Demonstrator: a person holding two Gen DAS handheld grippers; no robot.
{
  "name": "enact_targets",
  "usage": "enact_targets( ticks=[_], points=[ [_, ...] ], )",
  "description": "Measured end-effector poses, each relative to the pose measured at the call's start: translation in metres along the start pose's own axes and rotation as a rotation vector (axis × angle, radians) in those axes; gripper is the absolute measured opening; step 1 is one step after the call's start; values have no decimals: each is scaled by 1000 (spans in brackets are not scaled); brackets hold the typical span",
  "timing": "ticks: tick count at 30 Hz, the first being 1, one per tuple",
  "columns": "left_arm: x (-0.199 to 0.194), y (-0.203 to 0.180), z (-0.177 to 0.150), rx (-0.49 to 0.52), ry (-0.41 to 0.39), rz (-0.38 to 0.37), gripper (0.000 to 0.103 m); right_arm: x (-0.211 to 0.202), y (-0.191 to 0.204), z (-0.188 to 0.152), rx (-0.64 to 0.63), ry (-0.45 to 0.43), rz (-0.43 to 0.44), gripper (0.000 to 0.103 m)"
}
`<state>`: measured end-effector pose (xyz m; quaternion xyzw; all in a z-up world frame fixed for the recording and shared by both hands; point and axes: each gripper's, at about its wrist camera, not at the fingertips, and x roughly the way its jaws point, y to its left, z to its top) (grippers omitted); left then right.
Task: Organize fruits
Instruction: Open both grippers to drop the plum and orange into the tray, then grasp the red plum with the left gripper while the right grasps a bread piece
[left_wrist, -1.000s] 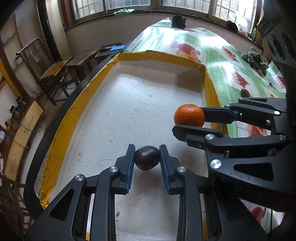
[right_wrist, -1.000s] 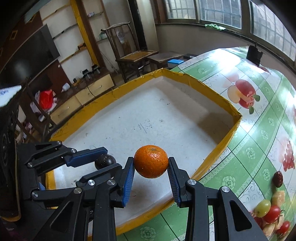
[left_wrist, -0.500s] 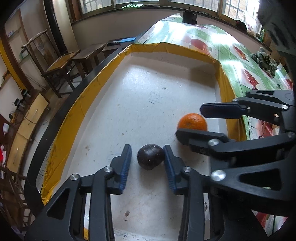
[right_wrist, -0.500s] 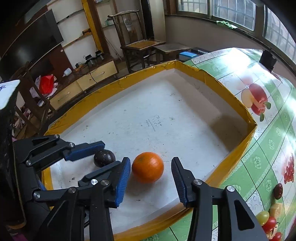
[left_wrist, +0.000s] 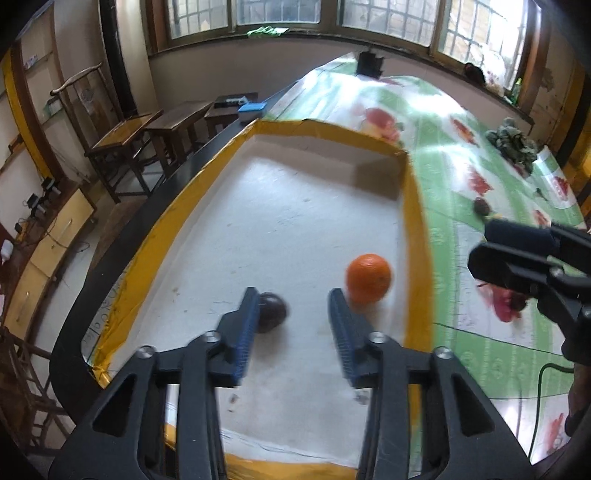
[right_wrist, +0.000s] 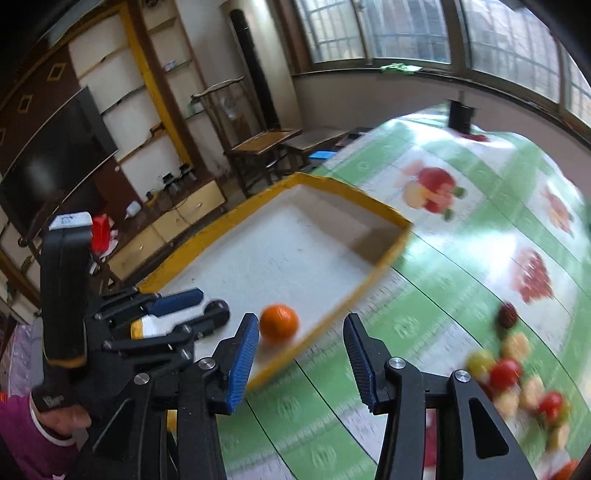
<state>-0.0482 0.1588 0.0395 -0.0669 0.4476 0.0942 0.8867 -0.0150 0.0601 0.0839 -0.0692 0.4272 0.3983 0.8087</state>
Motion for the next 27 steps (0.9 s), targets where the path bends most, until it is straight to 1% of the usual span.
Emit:
enact_targets(
  ticks=[1,2,7,15,21,27],
  points=[
    [-3,-3,0,1,-8,-11,59,-7,-4,-6,16,-9,-9,47],
    [-7,-7,0,3,-21,-27,62,-14,-7,-11,28,-16,-11,47],
    [-16,-32,0,44,-33,-64,61,-46,-31,-44,103,-43,-57,47],
    [-18,-77,-5,123,-11,-149,61,-89,-78,-104,244,-44,-157,48],
    [-7,-122,-12,206,29,-222,61,-102,-104,-137,310,-27,-204,48],
    [12,-164,-18,272,69,-290,61,-108,-120,-154,343,-24,-215,48]
  ],
)
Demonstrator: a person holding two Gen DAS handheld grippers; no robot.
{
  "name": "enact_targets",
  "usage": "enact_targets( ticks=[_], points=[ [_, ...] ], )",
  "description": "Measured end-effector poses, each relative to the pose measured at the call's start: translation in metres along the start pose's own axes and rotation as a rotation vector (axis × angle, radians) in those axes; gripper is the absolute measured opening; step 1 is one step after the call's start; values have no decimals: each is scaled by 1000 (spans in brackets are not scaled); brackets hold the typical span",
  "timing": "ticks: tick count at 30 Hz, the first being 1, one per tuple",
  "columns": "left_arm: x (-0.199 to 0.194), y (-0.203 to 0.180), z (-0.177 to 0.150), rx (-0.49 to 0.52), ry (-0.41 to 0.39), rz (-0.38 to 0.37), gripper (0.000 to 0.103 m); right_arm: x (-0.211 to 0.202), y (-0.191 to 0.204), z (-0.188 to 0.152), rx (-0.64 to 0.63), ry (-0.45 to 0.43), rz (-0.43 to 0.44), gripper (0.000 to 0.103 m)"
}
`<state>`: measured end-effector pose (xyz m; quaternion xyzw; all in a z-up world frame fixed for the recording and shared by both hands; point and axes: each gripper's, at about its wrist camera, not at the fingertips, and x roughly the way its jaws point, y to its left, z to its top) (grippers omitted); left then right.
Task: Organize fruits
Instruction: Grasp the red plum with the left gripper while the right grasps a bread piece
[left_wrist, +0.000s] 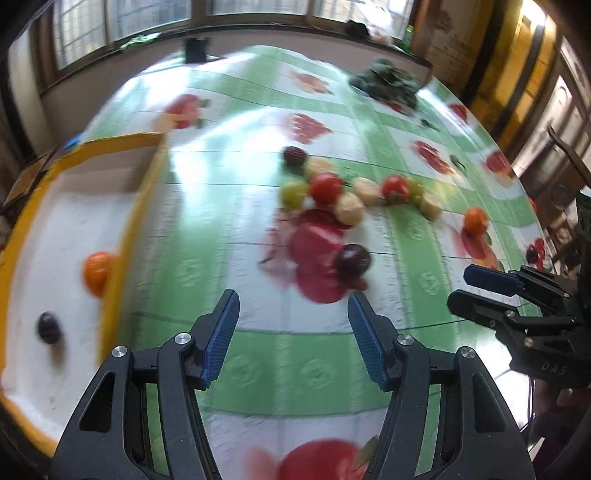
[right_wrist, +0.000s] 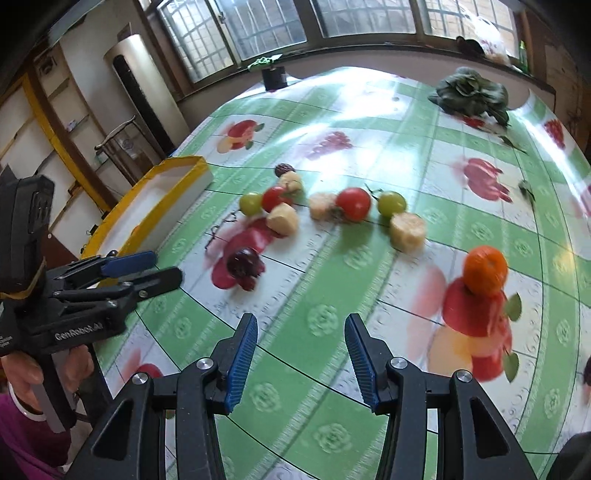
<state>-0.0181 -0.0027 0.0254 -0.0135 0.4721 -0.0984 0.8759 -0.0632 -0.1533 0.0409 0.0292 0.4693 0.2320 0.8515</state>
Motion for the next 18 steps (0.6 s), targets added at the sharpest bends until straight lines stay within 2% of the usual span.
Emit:
enact_targets(
  ticks=[4,9,14,18],
  points=[
    [19,-13,8,14,17,-19,61,-3,-12,-4,23,-5,-16,48],
    [35,-27,16,40,30,-8,61,-7,-36,1,76,-37,-54,48],
    [43,-31,18,54,35,4,61,1,-52,19,79,-45,-116,48],
    [46,-31,22,55,29,17,61,12,-56,38,51,-52,-112,48]
  ],
)
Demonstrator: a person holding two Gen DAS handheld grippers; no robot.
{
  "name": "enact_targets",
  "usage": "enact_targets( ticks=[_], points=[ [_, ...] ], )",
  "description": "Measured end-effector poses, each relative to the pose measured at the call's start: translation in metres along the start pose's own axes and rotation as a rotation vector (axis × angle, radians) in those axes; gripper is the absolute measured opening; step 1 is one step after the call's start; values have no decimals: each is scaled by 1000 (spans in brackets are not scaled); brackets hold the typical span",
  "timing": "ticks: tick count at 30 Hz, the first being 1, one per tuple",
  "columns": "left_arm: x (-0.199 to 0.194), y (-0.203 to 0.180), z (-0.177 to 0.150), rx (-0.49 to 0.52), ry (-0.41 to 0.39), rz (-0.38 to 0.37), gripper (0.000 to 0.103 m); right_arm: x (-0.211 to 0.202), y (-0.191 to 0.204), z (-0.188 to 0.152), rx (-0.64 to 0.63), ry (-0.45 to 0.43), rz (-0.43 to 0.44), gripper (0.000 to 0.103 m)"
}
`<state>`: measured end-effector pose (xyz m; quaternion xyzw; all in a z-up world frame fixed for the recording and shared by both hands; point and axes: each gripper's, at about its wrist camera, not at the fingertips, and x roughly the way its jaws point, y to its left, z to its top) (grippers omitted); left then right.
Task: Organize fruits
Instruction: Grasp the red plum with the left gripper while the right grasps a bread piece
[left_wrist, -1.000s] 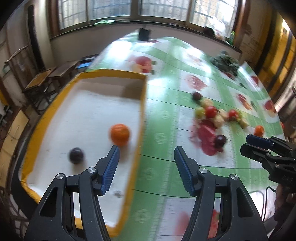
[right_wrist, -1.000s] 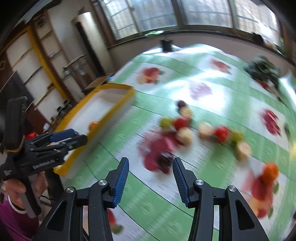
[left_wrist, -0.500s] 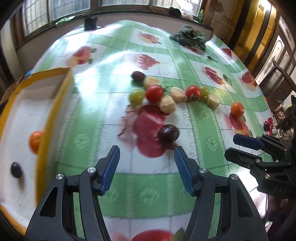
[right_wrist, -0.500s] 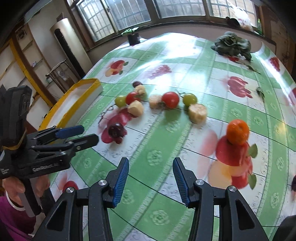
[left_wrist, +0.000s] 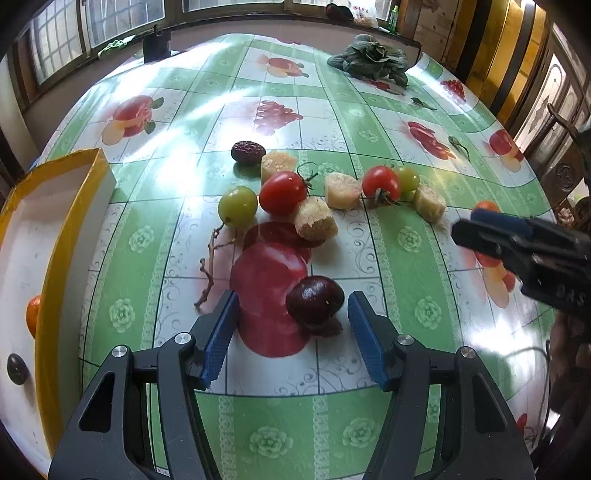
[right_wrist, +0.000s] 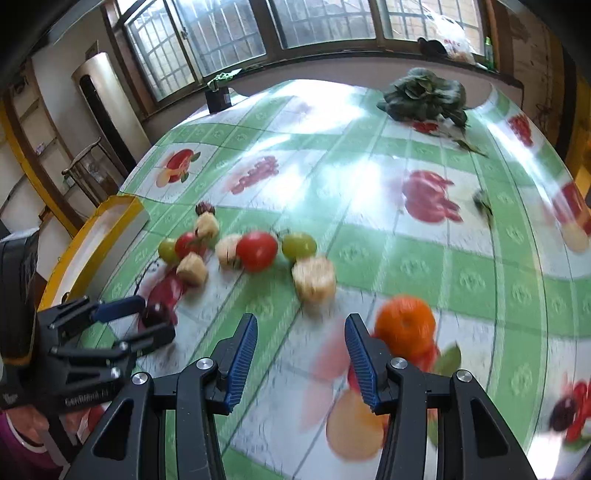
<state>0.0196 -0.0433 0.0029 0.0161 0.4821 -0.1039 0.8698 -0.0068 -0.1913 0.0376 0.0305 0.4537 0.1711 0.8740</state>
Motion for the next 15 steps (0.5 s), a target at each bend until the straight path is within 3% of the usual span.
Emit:
enact_targets(
  ticks=[4,9,10,11,13,15],
  points=[
    [3,-3,2,13,-5,12,61,18,1,15,-62,20,-71,48],
    [4,-8,1,48,-12,36,62,38,0,26,-112,42,-84,47],
    [4,-7,0,51,-15,33,62,39,2,25,-132,47,-89,33],
    [4,-7,-1,54,-19,26,61,41,4,25,-146,54,-93,31],
    [3,-6,-2,60,-29,18,54,42,9,22,-182,60,-113,31],
    [0,-5,-3,61,-35,-23,31,40,9,19,-185,59,-112,31]
  ],
)
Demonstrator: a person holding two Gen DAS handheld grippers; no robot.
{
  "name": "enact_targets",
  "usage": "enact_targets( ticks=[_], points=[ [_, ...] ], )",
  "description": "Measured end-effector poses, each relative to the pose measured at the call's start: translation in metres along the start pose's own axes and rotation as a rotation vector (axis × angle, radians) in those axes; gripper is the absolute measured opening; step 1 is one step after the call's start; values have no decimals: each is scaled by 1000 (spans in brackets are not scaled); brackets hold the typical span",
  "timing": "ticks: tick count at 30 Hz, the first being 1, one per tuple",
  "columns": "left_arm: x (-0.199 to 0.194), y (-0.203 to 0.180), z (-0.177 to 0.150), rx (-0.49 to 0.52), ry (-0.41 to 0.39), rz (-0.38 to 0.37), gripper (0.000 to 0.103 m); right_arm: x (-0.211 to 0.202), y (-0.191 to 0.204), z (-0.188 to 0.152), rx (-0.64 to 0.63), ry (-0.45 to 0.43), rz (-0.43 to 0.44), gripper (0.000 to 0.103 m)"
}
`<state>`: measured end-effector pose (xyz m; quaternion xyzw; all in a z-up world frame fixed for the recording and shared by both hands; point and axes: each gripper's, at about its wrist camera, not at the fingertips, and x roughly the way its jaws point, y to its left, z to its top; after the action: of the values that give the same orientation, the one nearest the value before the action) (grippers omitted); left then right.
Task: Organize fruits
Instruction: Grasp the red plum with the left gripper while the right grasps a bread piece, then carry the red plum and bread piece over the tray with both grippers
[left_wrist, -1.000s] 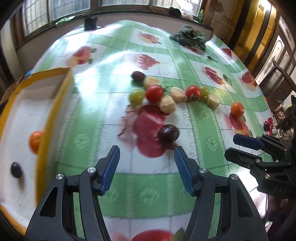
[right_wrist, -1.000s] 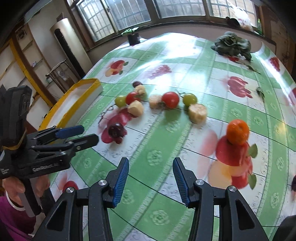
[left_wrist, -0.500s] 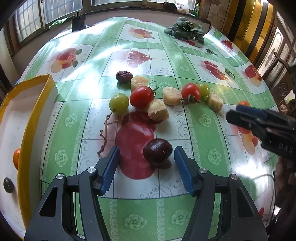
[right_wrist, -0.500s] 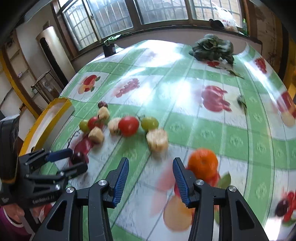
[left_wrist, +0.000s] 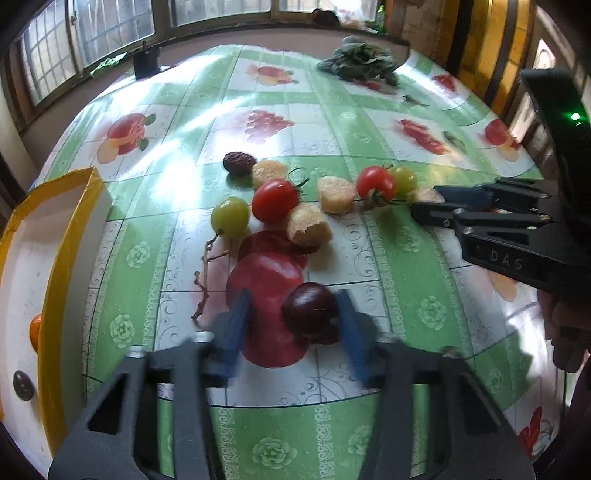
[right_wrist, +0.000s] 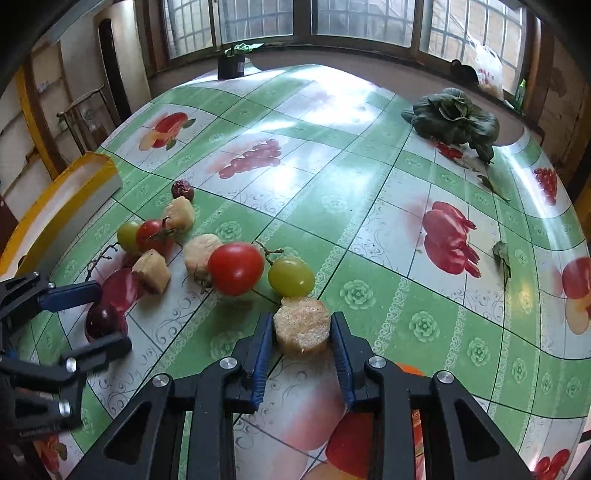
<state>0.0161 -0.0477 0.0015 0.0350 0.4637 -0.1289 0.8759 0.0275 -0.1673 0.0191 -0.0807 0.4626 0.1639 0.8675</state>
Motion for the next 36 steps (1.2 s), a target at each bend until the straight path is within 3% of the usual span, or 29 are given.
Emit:
enact_targets(
  ticks=[11,21,36],
  points=[
    [-31,7,-13,-35,-23,-31,29,-43,20,-24,56,-70,77,30],
    [-70,28,-25,-88,-78,37,29,-63,59,-30,31,-90,151,30],
    [-112,89,-38,-163,-141,156,29,-73,135,3,-86,-125,231,30]
  ],
)
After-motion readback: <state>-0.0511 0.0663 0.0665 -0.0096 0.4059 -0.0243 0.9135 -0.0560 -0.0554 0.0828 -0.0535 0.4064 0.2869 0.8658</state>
